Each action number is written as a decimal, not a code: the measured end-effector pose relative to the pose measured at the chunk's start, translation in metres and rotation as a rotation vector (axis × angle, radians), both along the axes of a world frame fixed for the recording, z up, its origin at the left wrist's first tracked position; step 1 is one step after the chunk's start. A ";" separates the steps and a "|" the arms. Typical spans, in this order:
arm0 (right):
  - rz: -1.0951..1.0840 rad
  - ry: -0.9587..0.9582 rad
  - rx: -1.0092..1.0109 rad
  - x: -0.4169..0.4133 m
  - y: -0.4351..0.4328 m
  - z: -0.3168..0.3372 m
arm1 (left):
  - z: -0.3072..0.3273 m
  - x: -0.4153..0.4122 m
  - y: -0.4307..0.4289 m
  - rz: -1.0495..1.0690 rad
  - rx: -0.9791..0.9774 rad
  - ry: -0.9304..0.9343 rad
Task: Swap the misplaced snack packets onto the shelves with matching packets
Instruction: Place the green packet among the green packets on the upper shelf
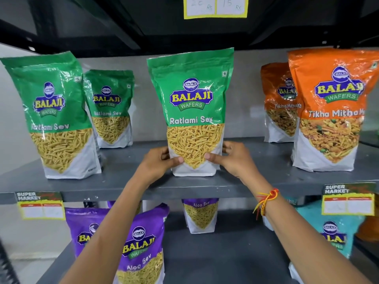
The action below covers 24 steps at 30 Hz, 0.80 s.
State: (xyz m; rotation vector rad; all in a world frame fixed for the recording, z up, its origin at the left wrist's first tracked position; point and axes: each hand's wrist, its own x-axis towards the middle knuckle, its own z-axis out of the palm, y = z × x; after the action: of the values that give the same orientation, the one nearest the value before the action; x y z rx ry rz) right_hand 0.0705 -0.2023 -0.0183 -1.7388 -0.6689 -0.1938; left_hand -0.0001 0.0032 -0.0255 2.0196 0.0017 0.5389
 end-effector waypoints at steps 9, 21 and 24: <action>-0.002 -0.002 -0.050 -0.001 0.002 0.000 | 0.003 -0.005 -0.005 0.029 0.078 0.047; 0.008 -0.276 0.241 -0.108 0.012 -0.050 | -0.038 -0.102 -0.041 0.202 0.051 -0.239; 0.130 -0.157 0.159 -0.120 0.028 -0.091 | -0.078 -0.124 -0.034 0.240 0.033 -0.152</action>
State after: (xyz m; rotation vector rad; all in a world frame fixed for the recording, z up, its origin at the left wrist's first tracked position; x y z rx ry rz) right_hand -0.0492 -0.1747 -0.1097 -1.5334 -0.8549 -0.2876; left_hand -0.1238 -0.0306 -0.1039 2.0182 0.1458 0.8486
